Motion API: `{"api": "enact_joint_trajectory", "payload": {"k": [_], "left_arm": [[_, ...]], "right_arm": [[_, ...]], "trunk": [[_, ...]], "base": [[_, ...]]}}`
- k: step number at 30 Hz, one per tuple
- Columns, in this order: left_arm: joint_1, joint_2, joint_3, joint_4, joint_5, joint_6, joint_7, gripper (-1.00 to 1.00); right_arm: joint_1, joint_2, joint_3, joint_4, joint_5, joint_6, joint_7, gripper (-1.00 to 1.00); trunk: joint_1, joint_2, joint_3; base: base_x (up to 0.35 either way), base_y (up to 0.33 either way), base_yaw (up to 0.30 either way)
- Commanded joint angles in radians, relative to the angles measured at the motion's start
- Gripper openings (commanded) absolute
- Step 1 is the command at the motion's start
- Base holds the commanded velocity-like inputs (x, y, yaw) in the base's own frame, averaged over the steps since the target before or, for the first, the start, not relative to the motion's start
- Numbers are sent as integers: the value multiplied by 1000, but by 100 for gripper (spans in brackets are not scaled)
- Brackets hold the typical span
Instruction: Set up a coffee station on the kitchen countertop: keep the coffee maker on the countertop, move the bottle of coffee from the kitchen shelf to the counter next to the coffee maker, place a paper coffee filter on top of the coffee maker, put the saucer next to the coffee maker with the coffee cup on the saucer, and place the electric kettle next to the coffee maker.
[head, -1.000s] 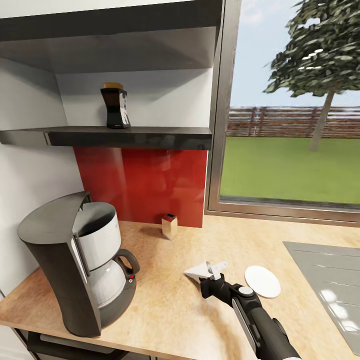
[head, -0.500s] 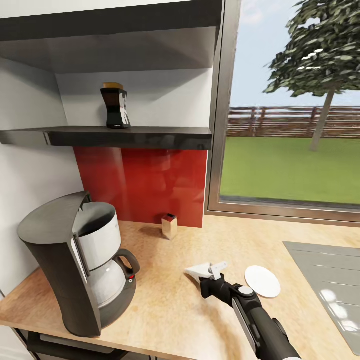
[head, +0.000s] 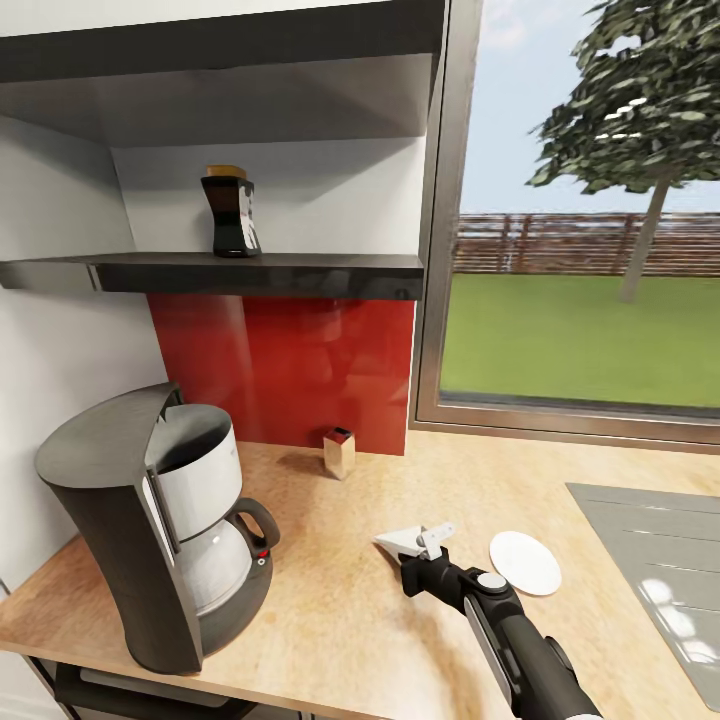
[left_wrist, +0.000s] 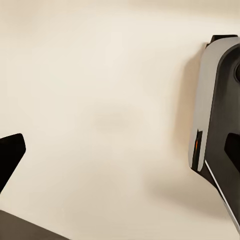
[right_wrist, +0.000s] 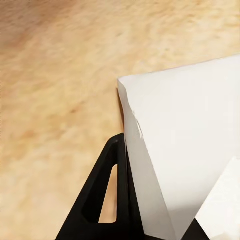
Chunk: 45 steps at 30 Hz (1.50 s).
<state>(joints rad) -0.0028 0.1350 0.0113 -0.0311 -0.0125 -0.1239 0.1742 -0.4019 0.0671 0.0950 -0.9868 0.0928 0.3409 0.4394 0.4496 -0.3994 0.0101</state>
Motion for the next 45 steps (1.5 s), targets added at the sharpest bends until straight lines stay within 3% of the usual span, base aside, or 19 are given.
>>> {"api": "enact_joint_trajectory", "payload": {"k": [1,31,39,42,45], "left_arm": [[0,0,1,1,-1,-3,2,100],[0,1,-2,1,-1,-3,1,100],[0,2,-8,0,-6,-6,-6,100],[0,2,-8,-2,-8,-7,-8,100],[0,1,-8,-6,-11,-8,-8,100]], "right_arm": [[0,0,-1,-1,10,4,5,-100],[0,2,-3,-16,9,5,7,-100],[0,4,-4,-186,7,34,4,-100],[-1,5,-3,-277,7,116,3,-100],[-1,5,-3,-381,7,251,1,-100]], "trunk": [[0,-1,0],[0,-1,0],[0,-1,0],[0,-1,0],[0,-1,0]], "base": [[0,0,0],[0,0,0],[0,0,0],[0,0,0],[0,0,0]]}}
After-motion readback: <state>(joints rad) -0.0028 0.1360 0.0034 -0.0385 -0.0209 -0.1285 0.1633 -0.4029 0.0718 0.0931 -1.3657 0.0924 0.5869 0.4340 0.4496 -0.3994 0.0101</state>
